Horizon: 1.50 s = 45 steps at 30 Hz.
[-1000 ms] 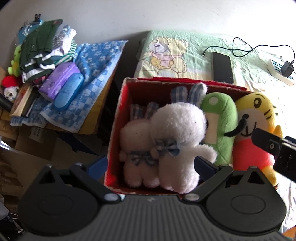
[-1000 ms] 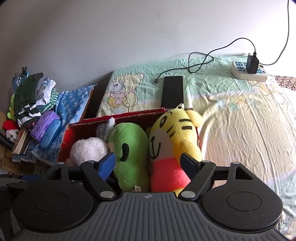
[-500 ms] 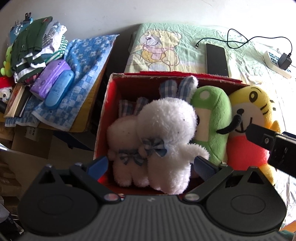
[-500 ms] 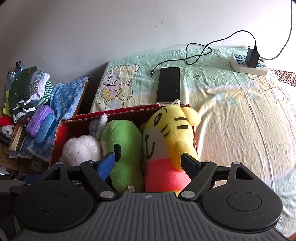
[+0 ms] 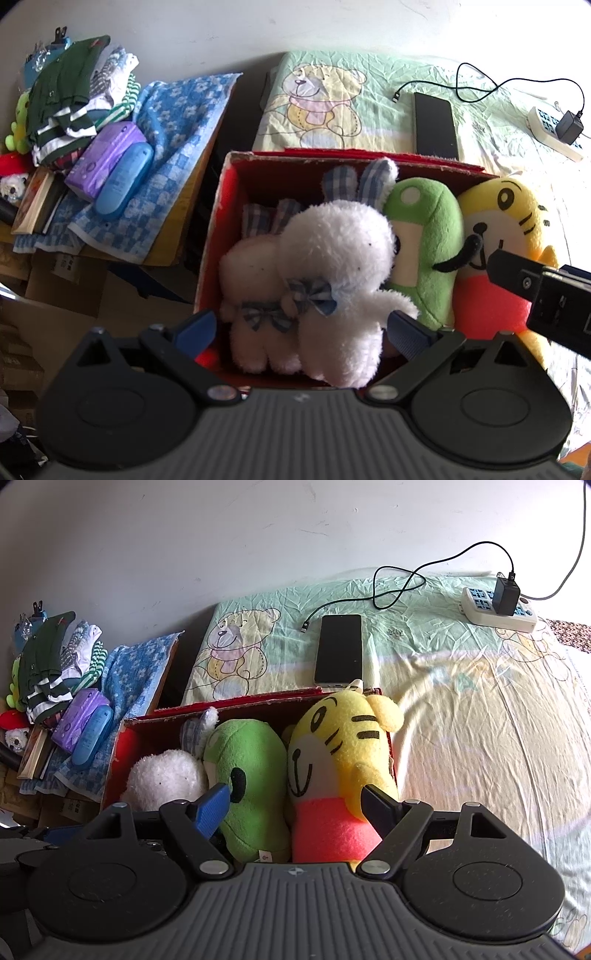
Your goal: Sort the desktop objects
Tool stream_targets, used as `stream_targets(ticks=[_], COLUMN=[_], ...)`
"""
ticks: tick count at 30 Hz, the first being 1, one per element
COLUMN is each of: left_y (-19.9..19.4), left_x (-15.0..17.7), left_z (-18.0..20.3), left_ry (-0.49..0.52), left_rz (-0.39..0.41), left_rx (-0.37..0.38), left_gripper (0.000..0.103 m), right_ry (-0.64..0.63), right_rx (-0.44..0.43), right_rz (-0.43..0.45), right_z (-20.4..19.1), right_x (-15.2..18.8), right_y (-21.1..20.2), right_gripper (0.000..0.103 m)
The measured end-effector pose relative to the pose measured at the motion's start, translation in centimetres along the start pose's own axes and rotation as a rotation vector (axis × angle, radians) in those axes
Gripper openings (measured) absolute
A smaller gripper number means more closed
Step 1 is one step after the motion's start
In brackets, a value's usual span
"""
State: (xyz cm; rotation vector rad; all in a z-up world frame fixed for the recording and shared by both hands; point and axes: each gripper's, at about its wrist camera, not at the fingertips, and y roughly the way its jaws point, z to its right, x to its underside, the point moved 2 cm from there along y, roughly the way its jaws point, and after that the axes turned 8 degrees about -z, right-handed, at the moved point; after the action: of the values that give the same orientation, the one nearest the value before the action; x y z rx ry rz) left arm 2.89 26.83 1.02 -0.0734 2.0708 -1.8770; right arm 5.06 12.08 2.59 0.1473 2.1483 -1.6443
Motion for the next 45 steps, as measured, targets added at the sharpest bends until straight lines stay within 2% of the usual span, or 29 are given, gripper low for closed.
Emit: stream_targets(ticks=[6, 14, 23, 34, 45], left_y=[-0.2, 0.1, 1.3, 1.6, 1.8], left_x=[0.2, 0.1, 0.2, 0.3, -0.4], left_z=[-0.6, -1.2, -0.8, -0.5, -0.9], left_ry=[-0.015, -0.037, -0.041, -0.006, 0.006], left_rz=[0.016, -0.003, -0.061, -0.081, -0.065], left_rx=[-0.008, -0.002, 0.052, 0.048, 0.066], left_gripper=[0.1, 0.1, 0.1, 0.1, 0.1], right_ry=[-0.018, -0.027, -0.037, -0.03, -0.074], right_rx=[0.018, 0.038, 0.092, 0.083, 0.122], right_rz=[-0.003, -0.006, -0.02, -0.031, -0.016], right_z=[-0.3, -0.5, -0.4, -0.2, -1.4], right_x=[0.0, -0.1, -0.7, -0.8, -1.0], right_y=[0.2, 0.3, 0.6, 0.9, 1.4], right_gripper=[0.08, 0.08, 0.081, 0.081, 0.081])
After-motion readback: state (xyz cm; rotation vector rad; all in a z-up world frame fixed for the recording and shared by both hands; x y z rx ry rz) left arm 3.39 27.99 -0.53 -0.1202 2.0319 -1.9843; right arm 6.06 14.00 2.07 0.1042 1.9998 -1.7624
